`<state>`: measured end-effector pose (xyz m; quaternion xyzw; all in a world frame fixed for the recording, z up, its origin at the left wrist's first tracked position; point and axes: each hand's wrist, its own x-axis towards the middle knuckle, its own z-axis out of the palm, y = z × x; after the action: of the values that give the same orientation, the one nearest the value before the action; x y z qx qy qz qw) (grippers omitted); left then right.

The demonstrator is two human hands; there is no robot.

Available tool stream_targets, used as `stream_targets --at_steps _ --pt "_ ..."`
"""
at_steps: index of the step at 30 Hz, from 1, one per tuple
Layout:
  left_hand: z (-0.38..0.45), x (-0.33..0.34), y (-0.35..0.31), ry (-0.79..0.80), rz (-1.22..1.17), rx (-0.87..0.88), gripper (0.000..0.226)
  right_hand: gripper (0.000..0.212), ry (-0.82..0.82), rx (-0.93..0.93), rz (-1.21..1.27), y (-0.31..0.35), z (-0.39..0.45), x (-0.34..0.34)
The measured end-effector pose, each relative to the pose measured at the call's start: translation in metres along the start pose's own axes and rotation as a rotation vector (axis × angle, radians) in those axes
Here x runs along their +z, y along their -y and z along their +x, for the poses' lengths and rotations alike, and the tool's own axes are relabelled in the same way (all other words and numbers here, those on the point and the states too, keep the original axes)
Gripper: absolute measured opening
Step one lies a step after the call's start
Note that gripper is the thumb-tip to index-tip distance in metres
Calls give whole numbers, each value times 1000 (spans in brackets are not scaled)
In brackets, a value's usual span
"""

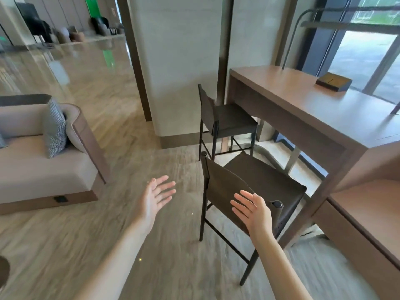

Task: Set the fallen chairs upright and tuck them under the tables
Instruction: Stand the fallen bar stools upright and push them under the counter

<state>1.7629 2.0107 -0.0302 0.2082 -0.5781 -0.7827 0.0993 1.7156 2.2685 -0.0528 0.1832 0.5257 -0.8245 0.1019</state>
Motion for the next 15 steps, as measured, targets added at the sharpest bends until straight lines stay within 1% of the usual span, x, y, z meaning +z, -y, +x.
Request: stream_targets --at_steps 7,10,15 --pt "70 69 4 100 74 -58 41 39 -93 -24 16 33 64 -8" --pt "97 98 9 153 90 -77 42 38 -167 -50 16 45 80 -21" --pt "139 158 21 311 99 -138 42 36 -287 -97 79 60 101 -56"
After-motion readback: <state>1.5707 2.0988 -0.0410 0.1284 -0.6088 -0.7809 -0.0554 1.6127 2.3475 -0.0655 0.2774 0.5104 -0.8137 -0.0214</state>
